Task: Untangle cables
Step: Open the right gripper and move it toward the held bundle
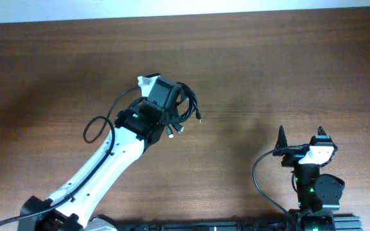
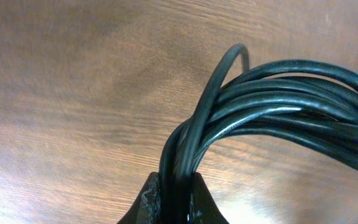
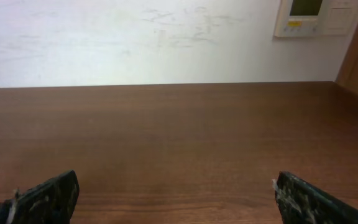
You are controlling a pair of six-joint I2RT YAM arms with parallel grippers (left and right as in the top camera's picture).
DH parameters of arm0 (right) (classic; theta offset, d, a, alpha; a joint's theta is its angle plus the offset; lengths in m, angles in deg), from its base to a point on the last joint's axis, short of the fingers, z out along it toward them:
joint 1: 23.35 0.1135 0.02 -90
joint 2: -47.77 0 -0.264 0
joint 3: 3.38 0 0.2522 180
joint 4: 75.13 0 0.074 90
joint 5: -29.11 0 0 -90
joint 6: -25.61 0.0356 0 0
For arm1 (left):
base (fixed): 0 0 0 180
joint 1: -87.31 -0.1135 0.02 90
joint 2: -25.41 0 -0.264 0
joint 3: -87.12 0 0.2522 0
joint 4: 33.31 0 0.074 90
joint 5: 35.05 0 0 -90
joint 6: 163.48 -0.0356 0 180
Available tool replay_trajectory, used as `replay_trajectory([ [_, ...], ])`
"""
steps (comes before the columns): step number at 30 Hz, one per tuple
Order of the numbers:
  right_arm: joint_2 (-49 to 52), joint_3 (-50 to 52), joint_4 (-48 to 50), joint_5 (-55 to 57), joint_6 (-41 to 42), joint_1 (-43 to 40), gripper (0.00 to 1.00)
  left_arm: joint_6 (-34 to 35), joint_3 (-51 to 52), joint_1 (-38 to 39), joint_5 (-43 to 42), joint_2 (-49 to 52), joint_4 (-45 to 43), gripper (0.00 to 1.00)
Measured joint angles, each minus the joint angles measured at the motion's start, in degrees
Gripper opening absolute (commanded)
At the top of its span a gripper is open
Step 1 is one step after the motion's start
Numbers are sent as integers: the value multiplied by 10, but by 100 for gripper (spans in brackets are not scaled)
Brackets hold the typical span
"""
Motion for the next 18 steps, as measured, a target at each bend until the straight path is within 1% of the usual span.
replay_trajectory([
  [4, 0, 0, 0, 2, 0, 0, 99, 81, 0, 0, 0, 0, 0, 0],
  [8, 0, 0, 1, -8, 13, 0, 99, 108, 0, 0, 0, 0, -1, 0],
  [10, 0, 0, 3, -28, 53, 0, 99, 113, 0, 0, 0, 0, -4, 0],
  [11, 0, 0, 6, -60, 121, 0, 99, 117, 0, 0, -4, 0, -4, 0],
  [12, 0, 0, 8, -76, 163, 0, 99, 125, 0, 0, -7, 0, 1, 0],
  [14, 0, 0, 11, -105, 234, 0, 99, 167, 0, 0, -19, 0, 40, 1],
  [15, 0, 0, 12, -119, 264, 0, 99, 197, 6, 0, -24, 1, 61, 2],
  [16, 0, 0, 12, -128, 283, 0, 99, 212, 9, 1, -26, 2, 67, 4],
  [17, 0, 0, 13, -137, 300, 0, 99, 223, 12, 1, -28, 5, 70, 9],
  [18, 0, 0, 13, -146, 316, 0, 99, 240, 17, 1, -33, 14, 70, 31],
])
